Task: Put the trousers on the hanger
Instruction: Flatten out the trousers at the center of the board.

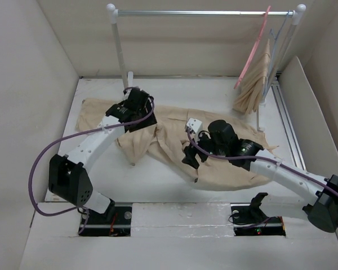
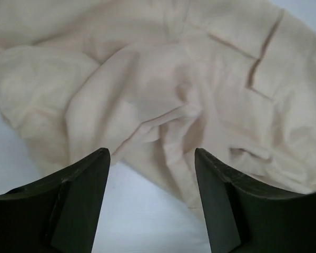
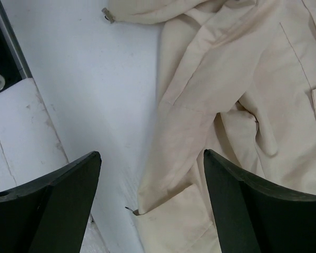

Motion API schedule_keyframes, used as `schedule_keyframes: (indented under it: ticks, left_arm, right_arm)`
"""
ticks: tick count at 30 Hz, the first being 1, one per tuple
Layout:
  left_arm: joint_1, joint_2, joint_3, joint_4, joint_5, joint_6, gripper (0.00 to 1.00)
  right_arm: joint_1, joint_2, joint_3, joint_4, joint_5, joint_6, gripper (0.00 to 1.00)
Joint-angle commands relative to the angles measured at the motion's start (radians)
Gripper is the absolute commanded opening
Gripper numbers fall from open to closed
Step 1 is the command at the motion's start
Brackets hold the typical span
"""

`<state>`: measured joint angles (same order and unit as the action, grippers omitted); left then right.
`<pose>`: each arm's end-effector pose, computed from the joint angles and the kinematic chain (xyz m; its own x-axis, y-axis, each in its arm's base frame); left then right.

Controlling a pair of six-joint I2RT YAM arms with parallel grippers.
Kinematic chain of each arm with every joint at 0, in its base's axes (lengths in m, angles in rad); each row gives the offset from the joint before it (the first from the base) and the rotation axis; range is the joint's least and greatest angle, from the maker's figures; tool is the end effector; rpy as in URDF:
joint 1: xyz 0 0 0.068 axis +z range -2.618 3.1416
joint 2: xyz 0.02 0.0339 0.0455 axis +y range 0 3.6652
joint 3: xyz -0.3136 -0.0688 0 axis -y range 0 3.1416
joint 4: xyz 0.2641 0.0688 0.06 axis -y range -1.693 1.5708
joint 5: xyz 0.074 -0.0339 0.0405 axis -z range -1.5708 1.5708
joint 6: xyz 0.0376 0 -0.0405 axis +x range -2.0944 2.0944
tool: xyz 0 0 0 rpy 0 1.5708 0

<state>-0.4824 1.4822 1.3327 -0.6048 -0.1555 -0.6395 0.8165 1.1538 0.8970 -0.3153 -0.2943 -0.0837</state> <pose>0.3069 -0.1541 0.3698 -0.7006 -0.2987 -0.6480 -0.0745 0.9338 -0.3498 0.1674 0.1941 0.3316 -0.2972 -0.4331 -0.8509 -0.8924 0.4429 0.0862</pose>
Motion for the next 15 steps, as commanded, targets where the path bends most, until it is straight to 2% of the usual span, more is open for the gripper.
schedule_keyframes:
  ticks: [1, 5, 6, 8, 9, 11, 13, 14, 15]
  left_arm:
    - [0.017, -0.127, -0.142, -0.102, -0.079, -0.032, 0.62]
    - [0.103, -0.357, -0.312, -0.082, -0.148, -0.179, 0.61]
    - [0.137, -0.446, -0.348, -0.051, -0.136, -0.205, 0.61]
    - [0.146, -0.512, -0.49, 0.0, -0.035, -0.282, 0.6]
    - [0.146, -0.532, -0.528, 0.022, -0.006, -0.313, 0.59]
    - [0.146, -0.566, -0.633, 0.028, 0.036, -0.395, 0.59]
    - [0.146, -0.579, -0.717, 0.045, 0.04, -0.437, 0.61]
    - [0.146, -0.583, -0.737, 0.056, 0.04, -0.454, 0.65]
    - [0.146, -0.588, -0.753, 0.103, 0.04, -0.466, 0.71]
  right_arm:
    - [-0.02, -0.023, 0.04, 0.016, -0.048, -0.014, 0.84]
    - [-0.03, -0.014, 0.046, 0.022, -0.086, -0.016, 0.83]
    - [-0.03, -0.011, 0.048, 0.025, -0.091, -0.017, 0.76]
    - [-0.03, 0.0, 0.051, 0.028, -0.107, -0.027, 0.55]
    - [-0.03, 0.004, 0.052, 0.028, -0.108, -0.03, 0.22]
    - [-0.03, 0.009, 0.057, 0.012, -0.098, -0.037, 0.01]
    - [-0.03, 0.004, 0.057, 0.007, -0.094, -0.041, 0.02]
    - [-0.03, -0.006, 0.057, 0.004, -0.089, -0.037, 0.05]
    - [-0.03, -0.012, 0.057, 0.004, -0.088, -0.037, 0.2]
